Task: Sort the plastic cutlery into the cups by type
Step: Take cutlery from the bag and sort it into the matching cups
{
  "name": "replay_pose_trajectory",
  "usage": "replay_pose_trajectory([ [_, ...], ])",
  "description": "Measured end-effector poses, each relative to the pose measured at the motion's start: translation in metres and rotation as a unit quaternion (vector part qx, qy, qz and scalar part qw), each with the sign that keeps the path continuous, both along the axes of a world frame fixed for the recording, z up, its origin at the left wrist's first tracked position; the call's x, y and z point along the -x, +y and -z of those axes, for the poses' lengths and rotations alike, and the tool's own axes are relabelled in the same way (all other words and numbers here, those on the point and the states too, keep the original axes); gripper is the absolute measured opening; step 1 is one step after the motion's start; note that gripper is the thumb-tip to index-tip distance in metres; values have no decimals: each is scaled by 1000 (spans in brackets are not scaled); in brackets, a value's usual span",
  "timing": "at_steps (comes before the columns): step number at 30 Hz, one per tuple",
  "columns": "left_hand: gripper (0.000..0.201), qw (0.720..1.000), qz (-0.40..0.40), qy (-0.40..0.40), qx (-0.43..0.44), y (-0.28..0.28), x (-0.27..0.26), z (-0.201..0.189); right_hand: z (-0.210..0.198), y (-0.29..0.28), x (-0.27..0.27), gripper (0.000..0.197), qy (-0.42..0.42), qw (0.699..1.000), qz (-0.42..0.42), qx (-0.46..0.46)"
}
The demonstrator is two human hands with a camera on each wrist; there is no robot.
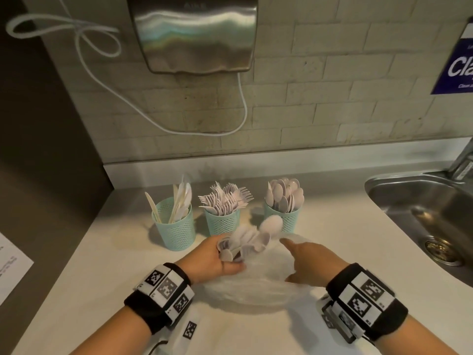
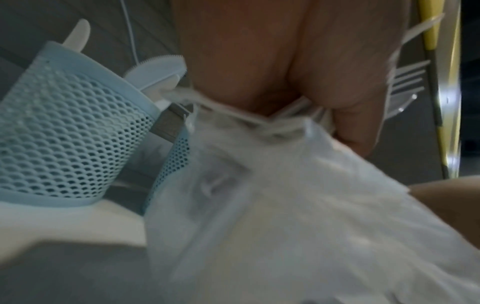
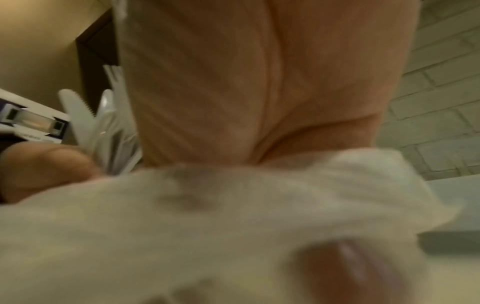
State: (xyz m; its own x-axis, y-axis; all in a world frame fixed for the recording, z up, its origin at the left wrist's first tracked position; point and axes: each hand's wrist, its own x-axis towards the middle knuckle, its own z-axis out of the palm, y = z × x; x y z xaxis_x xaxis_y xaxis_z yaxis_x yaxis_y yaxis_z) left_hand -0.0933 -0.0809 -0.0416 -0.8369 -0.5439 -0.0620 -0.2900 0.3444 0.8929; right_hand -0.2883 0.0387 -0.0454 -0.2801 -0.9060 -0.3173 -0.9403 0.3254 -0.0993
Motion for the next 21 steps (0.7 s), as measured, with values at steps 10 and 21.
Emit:
replay_pose_trajectory([
  [10, 4, 927, -266, 228, -134, -24, -15, -43, 25, -17, -16, 77, 100, 992, -59, -53],
  [21, 14, 901, -232, 286, -230, -22, -36, -74, -24, -29, -42, 28, 11, 979, -58, 196],
])
